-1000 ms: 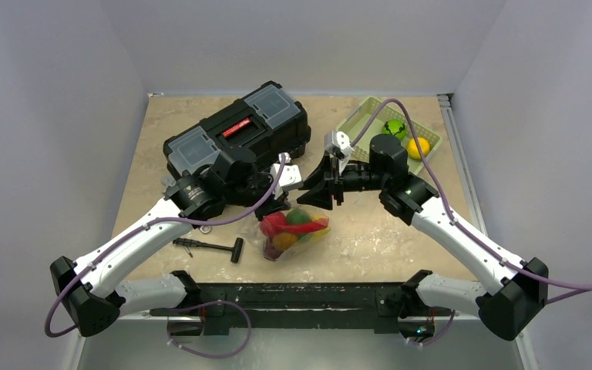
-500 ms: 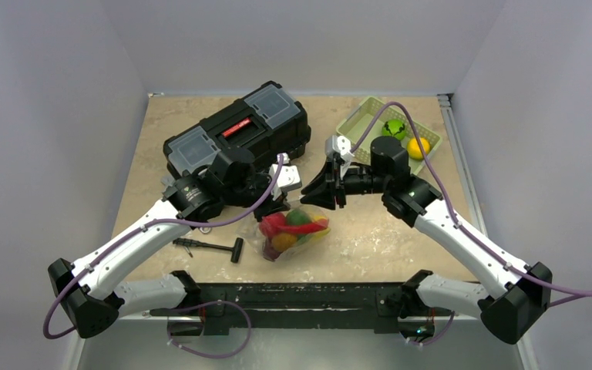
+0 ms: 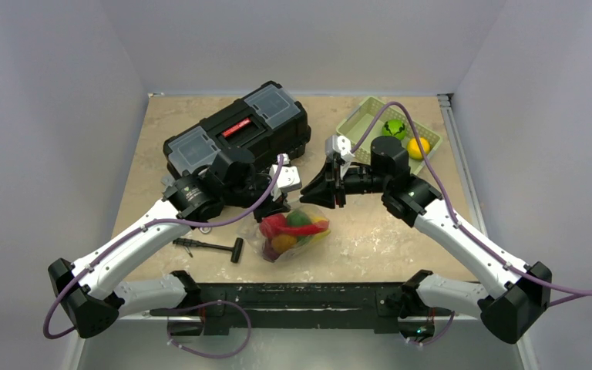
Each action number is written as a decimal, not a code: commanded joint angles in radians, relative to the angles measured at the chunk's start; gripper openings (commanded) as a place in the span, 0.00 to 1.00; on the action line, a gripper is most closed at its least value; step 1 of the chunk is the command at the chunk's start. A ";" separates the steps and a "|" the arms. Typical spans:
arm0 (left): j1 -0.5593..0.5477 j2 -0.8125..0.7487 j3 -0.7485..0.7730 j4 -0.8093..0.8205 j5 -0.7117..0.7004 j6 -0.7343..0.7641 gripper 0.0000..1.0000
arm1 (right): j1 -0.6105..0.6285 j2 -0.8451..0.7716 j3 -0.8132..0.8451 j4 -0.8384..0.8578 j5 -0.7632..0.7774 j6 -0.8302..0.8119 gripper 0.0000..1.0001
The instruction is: Place the food in the zip-top bag and seal the zipper
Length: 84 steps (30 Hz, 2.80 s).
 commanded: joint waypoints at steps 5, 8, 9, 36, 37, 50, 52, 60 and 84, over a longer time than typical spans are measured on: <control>0.010 -0.003 0.048 0.024 0.041 0.002 0.00 | 0.016 0.002 0.003 0.047 -0.023 -0.019 0.25; 0.011 -0.004 0.048 0.024 0.042 0.002 0.00 | 0.017 0.006 0.003 0.046 -0.021 -0.019 0.20; 0.010 -0.003 0.048 0.024 0.044 0.002 0.00 | 0.019 0.009 0.005 0.043 -0.024 -0.022 0.20; 0.027 -0.011 0.049 0.019 0.100 0.000 0.00 | 0.074 0.059 -0.009 0.042 -0.033 -0.047 0.03; 0.027 -0.011 0.050 0.018 0.099 0.001 0.00 | 0.074 0.066 -0.001 0.042 -0.043 -0.044 0.03; 0.035 -0.011 0.049 0.022 0.116 0.002 0.00 | 0.090 0.094 -0.025 0.131 -0.138 0.029 0.06; 0.037 -0.012 0.048 0.023 0.113 0.002 0.00 | 0.102 0.108 -0.027 0.154 -0.144 0.043 0.06; 0.044 -0.012 0.049 0.030 0.092 -0.001 0.00 | 0.105 0.103 -0.031 0.218 -0.130 0.121 0.08; 0.071 -0.032 0.037 0.061 0.086 -0.020 0.00 | -0.008 0.045 -0.096 0.369 -0.125 0.364 0.41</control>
